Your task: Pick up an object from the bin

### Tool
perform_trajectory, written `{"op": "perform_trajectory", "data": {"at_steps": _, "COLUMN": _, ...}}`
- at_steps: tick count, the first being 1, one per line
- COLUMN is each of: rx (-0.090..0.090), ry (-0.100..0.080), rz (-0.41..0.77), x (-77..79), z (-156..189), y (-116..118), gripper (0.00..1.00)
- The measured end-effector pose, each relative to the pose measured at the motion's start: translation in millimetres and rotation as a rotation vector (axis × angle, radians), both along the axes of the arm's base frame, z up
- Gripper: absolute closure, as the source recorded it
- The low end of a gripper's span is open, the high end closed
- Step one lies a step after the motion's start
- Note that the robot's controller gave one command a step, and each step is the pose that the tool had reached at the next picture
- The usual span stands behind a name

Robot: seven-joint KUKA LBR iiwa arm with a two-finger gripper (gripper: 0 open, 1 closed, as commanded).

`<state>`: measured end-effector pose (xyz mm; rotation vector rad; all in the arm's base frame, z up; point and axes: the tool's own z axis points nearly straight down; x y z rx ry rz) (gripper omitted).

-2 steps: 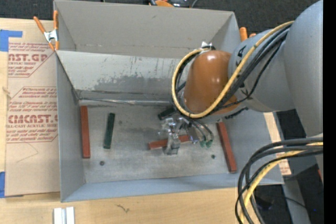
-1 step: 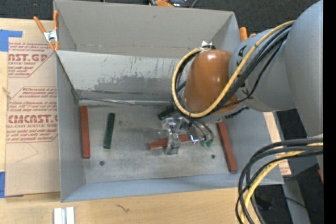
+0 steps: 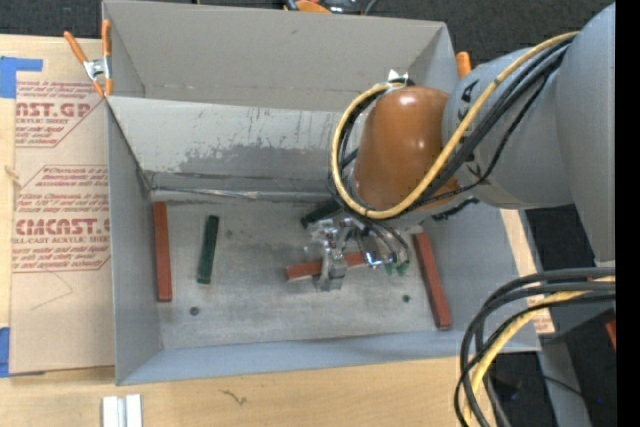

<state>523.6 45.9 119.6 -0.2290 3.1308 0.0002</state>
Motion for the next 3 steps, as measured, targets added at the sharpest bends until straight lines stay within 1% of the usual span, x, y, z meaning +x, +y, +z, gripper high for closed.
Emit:
{"op": "perform_trajectory", "data": {"at_steps": 2, "rx": 0.000, "ry": 0.000, "rz": -0.001, "x": 0.6, "z": 15.5, "y": 0.7, "gripper": 1.00}}
{"op": "perform_trajectory", "data": {"at_steps": 3, "rx": 0.000, "ry": -0.005, "rz": 0.000, "x": 2.2, "z": 68.8, "y": 1.2, "gripper": 1.00}}
